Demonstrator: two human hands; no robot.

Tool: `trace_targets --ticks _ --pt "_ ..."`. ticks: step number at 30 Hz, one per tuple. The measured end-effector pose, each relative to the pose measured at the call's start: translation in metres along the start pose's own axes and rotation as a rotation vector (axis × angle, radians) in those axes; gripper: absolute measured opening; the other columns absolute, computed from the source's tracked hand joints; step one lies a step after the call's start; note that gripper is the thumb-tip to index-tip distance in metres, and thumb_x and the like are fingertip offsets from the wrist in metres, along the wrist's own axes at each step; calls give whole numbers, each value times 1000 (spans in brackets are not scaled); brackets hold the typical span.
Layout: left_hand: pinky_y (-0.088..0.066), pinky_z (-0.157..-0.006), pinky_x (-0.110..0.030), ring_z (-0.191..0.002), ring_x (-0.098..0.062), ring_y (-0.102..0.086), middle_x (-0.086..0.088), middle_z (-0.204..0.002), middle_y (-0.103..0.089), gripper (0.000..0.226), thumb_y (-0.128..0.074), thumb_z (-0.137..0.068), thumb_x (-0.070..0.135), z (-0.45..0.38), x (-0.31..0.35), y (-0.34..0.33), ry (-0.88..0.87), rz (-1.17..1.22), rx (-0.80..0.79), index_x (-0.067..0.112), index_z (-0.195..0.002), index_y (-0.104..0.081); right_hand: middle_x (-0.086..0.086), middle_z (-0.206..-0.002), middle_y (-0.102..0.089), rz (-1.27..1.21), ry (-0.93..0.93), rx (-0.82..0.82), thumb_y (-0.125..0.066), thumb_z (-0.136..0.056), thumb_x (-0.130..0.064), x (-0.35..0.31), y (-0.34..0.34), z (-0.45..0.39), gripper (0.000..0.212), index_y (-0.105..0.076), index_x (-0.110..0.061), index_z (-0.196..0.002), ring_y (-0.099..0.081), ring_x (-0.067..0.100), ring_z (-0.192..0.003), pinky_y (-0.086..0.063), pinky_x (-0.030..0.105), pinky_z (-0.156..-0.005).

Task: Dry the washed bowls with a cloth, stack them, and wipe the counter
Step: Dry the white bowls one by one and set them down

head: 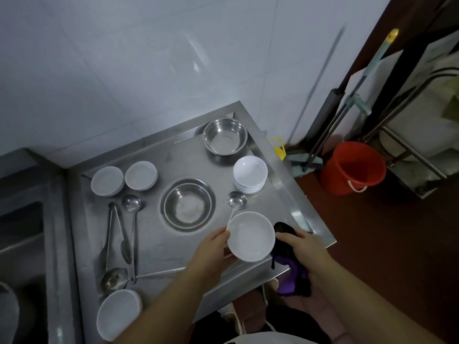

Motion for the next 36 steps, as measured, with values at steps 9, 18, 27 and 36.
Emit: trace_targets --ticks 9,18,27,36 --pt "-64 -72 -37 -114 -34 -68 -17 -128 -66 23 -58 -106 16 -57 -14 -61 83 -30 65 11 -126 -69 4 -84 -82 106 -62 15 -89 -83 -15 -13 44 -80 20 -78 -24 -97 -80 26 -73 -61 30 -54" --pt "-62 -59 -28 -90 -17 -76 2 -103 -79 20 -58 -108 20 -115 -32 -81 149 13 206 31 -104 -74 2 -97 -79 369 -25 -19 -79 -89 -27 -10 41 -157 15 -76 -38 -98 -77 30 -87 -65 54 -82" --pt "-62 -64 -28 -99 -21 -70 1 -109 -70 21 -53 -110 17 -139 -50 -82 159 20 284 30 -109 -71 -15 -94 -69 570 75 15 -71 -93 -34 -7 35 -176 15 -66 -46 -97 -67 13 -83 -62 41 -76" --pt "-62 -95 -47 -106 -26 -70 -3 -115 -71 19 -60 -104 21 -142 -54 -81 119 -80 340 24 -120 -71 4 -109 -68 737 164 9 -65 -98 -32 -16 38 -168 22 -72 -27 -119 -68 20 -84 -55 32 -68"
Point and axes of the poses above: each hand's wrist, its own z-axis away from the middle knuckle, its own y-axis out of the back of the hand, x = y × z, the point moved 5 cm from there along -z, towards the middle knuckle
